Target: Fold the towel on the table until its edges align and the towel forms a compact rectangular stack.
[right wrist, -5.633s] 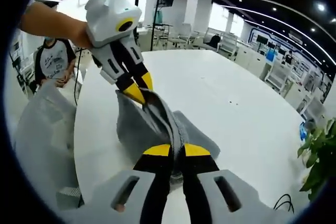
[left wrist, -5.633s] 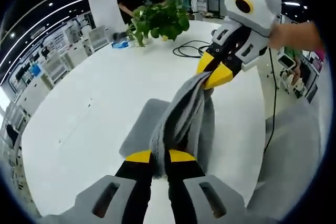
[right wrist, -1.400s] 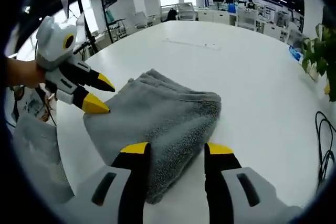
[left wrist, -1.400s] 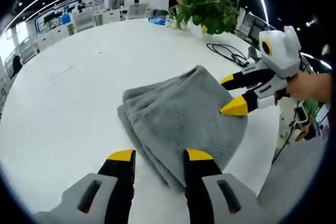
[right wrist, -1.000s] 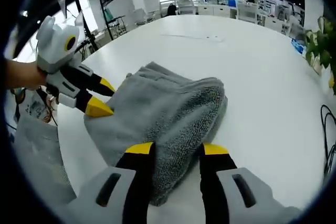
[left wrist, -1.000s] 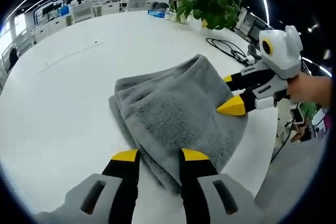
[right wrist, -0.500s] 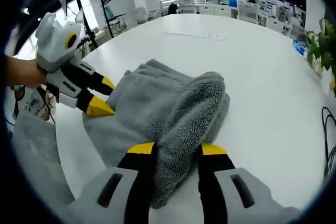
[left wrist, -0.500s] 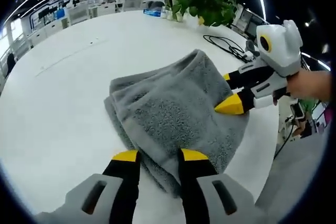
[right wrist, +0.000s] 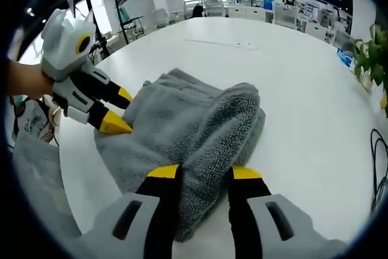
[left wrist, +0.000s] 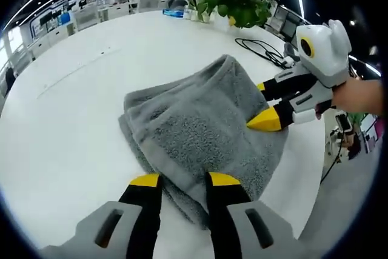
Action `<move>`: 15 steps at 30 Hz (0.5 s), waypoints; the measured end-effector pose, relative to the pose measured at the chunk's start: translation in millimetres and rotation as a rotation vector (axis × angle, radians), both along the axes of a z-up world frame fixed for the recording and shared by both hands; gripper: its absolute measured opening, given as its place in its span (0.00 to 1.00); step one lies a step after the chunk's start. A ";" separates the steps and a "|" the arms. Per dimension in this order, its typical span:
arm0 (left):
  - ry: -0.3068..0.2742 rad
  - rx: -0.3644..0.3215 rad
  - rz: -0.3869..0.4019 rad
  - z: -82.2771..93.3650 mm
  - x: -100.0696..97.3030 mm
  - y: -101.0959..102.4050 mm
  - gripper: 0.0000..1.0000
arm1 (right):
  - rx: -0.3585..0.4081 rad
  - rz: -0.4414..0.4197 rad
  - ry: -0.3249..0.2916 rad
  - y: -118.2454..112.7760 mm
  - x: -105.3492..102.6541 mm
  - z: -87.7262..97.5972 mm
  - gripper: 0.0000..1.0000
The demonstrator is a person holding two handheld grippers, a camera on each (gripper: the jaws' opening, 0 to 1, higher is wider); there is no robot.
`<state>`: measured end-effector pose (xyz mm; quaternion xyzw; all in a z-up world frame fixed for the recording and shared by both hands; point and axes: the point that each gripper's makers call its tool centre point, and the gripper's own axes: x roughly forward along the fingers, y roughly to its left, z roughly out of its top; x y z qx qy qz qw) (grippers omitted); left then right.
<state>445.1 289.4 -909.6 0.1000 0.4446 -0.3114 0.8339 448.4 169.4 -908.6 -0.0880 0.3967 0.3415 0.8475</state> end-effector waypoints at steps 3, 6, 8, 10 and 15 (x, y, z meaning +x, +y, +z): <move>-0.002 0.001 -0.001 -0.3 7.7 0.9 0.29 | 0.002 -0.004 -0.003 0.3 8.6 -0.3 0.30; -0.001 0.013 0.000 0.1 17.7 1.4 0.29 | 0.004 -0.008 -0.006 0.3 18.8 -1.4 0.30; -0.003 0.022 -0.001 0.3 24.2 1.8 0.29 | 0.006 -0.012 -0.011 0.2 26.0 -2.0 0.30; -0.003 0.027 -0.001 0.3 29.4 2.3 0.29 | 0.005 -0.013 -0.015 0.8 32.5 -2.2 0.30; -0.006 0.030 0.000 0.8 45.2 4.9 0.29 | 0.006 -0.016 -0.019 1.9 48.8 -2.5 0.30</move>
